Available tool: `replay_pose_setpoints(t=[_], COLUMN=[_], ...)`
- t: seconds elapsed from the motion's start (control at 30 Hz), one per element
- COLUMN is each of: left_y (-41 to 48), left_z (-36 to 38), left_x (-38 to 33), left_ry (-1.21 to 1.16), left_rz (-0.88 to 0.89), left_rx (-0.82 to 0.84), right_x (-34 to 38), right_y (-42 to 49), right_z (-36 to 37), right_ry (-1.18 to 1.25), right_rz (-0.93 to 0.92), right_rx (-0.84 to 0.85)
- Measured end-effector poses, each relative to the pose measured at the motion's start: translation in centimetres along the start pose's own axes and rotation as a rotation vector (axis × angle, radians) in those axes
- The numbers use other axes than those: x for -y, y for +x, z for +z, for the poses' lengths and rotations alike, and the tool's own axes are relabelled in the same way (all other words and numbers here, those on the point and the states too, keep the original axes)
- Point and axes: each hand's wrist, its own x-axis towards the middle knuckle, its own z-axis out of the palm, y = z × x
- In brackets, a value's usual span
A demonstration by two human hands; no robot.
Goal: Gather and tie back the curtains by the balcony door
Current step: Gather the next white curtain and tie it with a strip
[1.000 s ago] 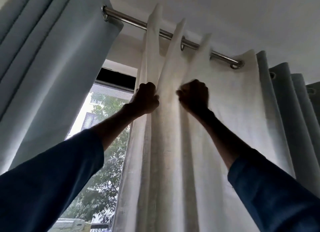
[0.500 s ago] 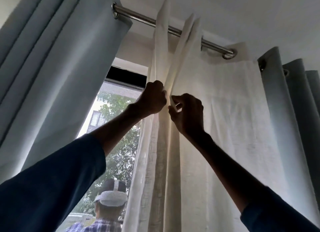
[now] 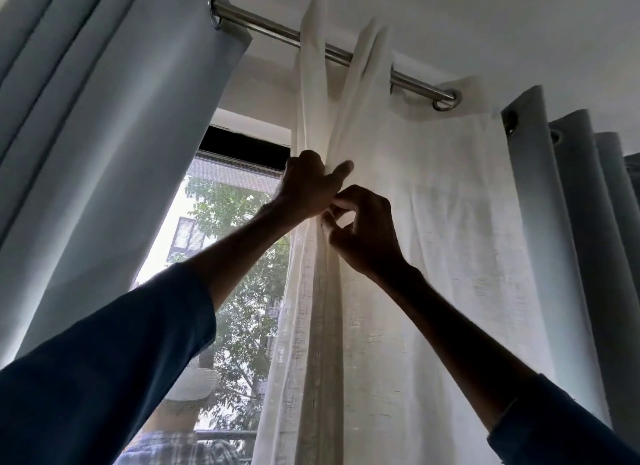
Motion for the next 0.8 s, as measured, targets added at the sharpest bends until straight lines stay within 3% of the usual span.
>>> replay_pose_setpoints(t=[0.17, 0.27, 0.37, 0.43, 0.5, 0.6, 0.8], left_y=[0.5, 0.6, 1.0, 1.1, 1.1, 0.9, 0.8], left_z=[0.1, 0.4, 0.5, 0.5, 0.4, 0.2, 0.0], left_x=[0.1, 0.4, 0.9, 1.1, 0.9, 0.9, 1.5], left_ry=[0.153, 0.146, 0.150, 0.157, 0.167, 0.175, 0.187], left_rz=[0.012, 0.034, 0.048, 0.076, 0.109, 0.135, 0.151], left_rx=[0.023, 0.022, 0.017, 0.015, 0.014, 0.008, 0.005], right_x=[-1.9, -6.3, -11.1, -13.1, -14.1, -14.0, -11.5], right_y=[0.0, 0.0, 0.3, 0.4, 0.4, 0.3, 1.6], right_z=[-2.4, -4.4, -7.2, -8.9, -9.5, -8.5, -4.6], right_ry=[0.162, -0.059, -0.386, -0.364, -0.235, -0.186, -0.426], right_rz=[0.092, 0.145, 0.511, 0.792, 0.922, 0.861, 0.595], right_rx=[0.130, -0.128, -0.191, -0.151, -0.143, -0.187, -0.170])
